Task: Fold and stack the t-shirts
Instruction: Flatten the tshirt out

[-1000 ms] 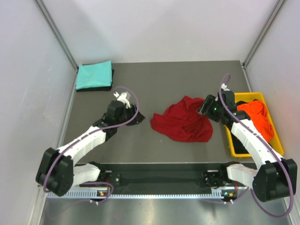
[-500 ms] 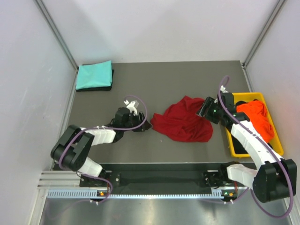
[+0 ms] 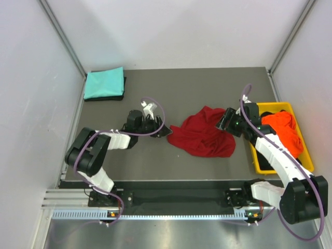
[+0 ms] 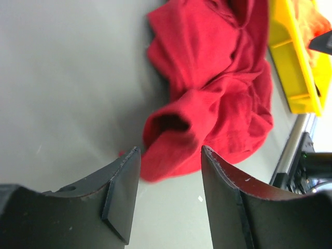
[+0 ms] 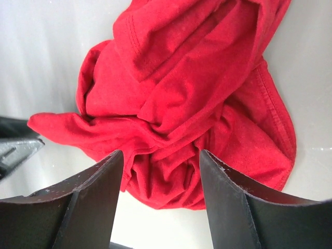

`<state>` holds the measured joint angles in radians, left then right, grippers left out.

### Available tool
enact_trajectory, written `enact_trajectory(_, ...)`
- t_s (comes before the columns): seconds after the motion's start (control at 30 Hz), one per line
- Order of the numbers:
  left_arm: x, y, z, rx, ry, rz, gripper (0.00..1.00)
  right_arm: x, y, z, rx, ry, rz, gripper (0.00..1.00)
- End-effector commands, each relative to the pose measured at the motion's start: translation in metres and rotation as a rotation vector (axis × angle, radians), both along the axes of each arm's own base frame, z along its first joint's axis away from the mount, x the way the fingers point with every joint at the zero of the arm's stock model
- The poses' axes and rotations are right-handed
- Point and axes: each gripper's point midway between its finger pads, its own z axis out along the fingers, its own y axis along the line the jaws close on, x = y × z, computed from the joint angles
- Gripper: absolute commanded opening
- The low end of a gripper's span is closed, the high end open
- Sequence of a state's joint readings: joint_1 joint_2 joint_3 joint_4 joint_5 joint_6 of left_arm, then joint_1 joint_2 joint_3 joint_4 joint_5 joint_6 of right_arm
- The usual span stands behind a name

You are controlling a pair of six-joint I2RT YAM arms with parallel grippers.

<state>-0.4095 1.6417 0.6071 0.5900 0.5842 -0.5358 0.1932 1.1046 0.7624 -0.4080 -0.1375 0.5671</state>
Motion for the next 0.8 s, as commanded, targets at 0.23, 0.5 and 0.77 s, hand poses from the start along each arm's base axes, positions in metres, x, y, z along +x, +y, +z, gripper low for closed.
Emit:
enact_trajectory(0.23, 0.007, -0.027, 0.008, -0.100, -0.049, -0.194, 0.56, 0.004, 0.002, 0.013, 0.002, -0.065, 0.041, 0.61)
enact_trajectory(0.5, -0.008, -0.019, 0.002, -0.077, -0.032, -0.191, 0.56, 0.003, 0.003, 0.013, 0.005, -0.066, 0.043, 0.61)
enact_trajectory(0.77, -0.003, 0.008, -0.025, 0.089, -0.044, -0.053, 0.55, 0.005, 0.006, 0.012, 0.024, -0.065, 0.048, 0.62)
